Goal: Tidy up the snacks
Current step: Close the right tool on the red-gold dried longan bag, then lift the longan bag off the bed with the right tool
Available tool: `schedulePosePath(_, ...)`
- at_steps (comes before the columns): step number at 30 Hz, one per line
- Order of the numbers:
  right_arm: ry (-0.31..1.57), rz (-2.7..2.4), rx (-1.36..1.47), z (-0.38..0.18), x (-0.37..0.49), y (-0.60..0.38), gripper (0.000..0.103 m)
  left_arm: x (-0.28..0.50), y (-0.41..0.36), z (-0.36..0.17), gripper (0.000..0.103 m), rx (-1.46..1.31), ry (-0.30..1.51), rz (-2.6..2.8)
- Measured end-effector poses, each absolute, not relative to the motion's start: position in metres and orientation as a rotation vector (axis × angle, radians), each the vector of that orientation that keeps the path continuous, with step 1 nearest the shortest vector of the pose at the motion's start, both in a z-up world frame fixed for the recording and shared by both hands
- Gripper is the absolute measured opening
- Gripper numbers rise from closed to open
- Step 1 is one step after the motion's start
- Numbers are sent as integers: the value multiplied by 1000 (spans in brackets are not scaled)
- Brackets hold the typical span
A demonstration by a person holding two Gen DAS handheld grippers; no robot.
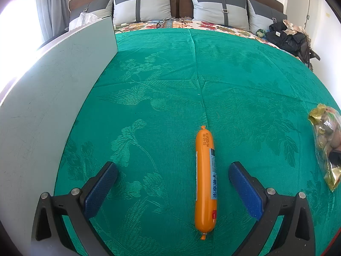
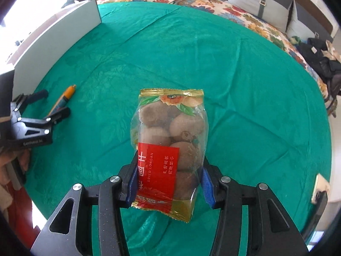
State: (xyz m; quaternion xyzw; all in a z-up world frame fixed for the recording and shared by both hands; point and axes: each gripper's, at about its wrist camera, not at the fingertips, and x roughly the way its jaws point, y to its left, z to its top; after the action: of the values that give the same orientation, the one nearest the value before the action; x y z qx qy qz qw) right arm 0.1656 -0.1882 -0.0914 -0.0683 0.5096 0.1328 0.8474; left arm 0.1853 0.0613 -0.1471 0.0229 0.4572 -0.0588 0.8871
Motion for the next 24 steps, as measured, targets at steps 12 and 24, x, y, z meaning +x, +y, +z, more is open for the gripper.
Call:
schedulePosePath(12, 804, 129, 10, -109, 131, -194, 86, 185, 61, -147, 103, 48, 950, -122)
schedulePosePath(24, 799, 149, 69, -113, 126, -202, 86, 185, 61, -147, 103, 48, 950, -121)
